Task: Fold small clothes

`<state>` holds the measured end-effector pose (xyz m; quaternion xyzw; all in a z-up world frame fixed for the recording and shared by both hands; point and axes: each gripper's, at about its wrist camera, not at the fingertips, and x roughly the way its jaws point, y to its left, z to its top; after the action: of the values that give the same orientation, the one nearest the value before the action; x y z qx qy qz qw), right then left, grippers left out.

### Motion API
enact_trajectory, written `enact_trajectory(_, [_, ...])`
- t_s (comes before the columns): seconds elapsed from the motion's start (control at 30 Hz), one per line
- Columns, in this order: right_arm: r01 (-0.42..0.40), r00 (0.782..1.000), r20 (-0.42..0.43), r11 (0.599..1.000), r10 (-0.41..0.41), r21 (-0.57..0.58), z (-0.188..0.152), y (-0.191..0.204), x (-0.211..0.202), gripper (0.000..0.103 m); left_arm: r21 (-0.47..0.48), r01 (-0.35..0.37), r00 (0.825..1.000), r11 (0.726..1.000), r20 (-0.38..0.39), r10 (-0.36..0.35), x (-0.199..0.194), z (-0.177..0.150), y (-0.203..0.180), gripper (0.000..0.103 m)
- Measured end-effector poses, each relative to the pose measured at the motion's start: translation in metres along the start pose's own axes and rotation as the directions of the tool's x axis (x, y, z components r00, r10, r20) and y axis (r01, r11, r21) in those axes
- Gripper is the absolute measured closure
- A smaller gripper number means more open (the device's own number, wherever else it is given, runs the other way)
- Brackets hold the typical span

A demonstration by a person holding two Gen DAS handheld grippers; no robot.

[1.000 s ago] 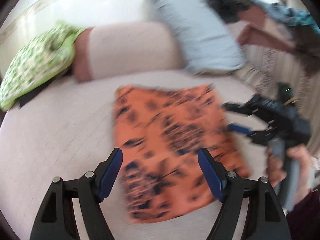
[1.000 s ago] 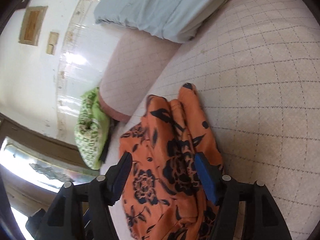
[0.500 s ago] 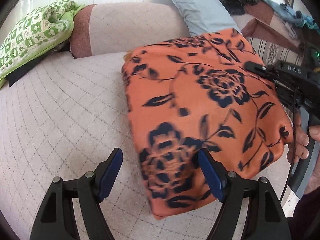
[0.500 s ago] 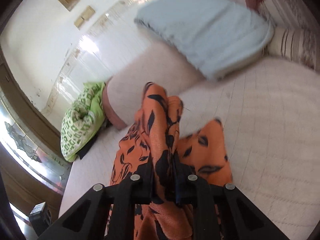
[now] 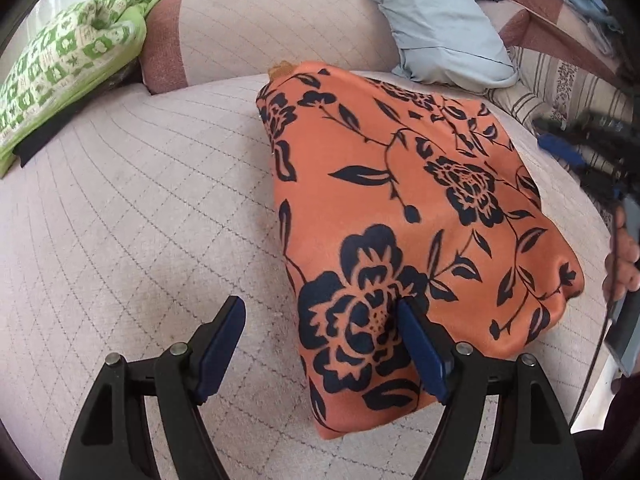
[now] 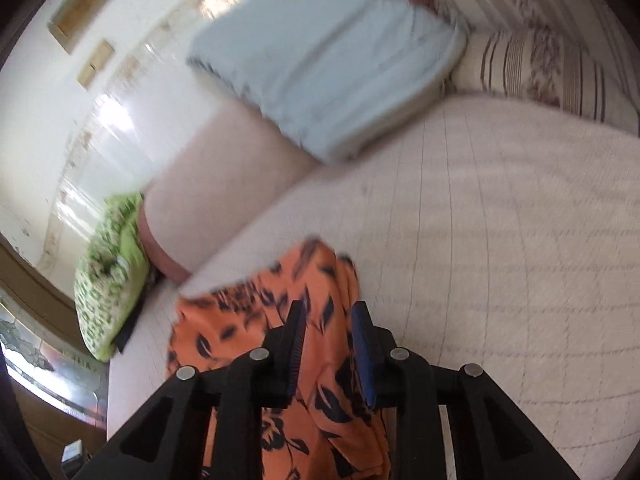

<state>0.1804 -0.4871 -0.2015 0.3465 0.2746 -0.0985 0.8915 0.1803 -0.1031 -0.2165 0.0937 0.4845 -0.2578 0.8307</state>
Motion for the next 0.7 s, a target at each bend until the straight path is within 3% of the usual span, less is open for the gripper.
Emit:
enact_trajectory(0.1, [-0.16, 0.981, -0.115, 0.986, 0.154, -0.047, -0.006, 0.02, 0.005, 0.076, 0.034, -0.028, 1.0, 0.999, 0.012, 0.027, 0.0, -0.006, -0.007, 0.024])
enact_trajectory(0.17, [-0.196, 0.964, -0.198, 0.977, 0.177, -0.081, -0.017, 0.03, 0.011, 0.077, 0.034, -0.036, 0.999, 0.999, 0.004, 0.036, 0.005, -0.006, -0.006, 0.022])
enact_trajectory(0.27, [-0.174, 0.94, -0.316, 0.978, 0.13, -0.115, -0.038, 0.036, 0.021, 0.079, -0.003, -0.018, 1.0, 1.0, -0.009, 0.018, 0.006, -0.009, 0.002, 0.018])
enact_trajectory(0.43, [-0.02, 0.882, -0.47, 0.993, -0.037, -0.115, -0.072, 0.002, 0.043, 0.082, -0.022, -0.025, 0.999, 0.999, -0.046, 0.024, 0.013, -0.008, 0.004, 0.011])
enact_trajectory(0.5, [-0.011, 0.887, -0.461, 0.996, -0.032, -0.091, -0.072, -0.005, 0.044, 0.091, -0.042, -0.011, 0.997, 0.999, -0.081, 0.008, 0.016, -0.01, 0.006, 0.01])
enact_trajectory(0.6, [-0.003, 0.891, -0.453, 0.998, -0.025, -0.06, -0.067, -0.007, 0.042, 0.091, -0.061, -0.027, 0.997, 0.998, -0.077, 0.022, 0.015, -0.012, 0.005, 0.01])
enact_trajectory(0.7, [-0.005, 0.919, -0.392, 0.995, -0.036, -0.102, -0.05, 0.012, 0.034, 0.086, -0.028, -0.074, 0.996, 0.997, -0.053, 0.072, 0.009, -0.014, -0.003, 0.01])
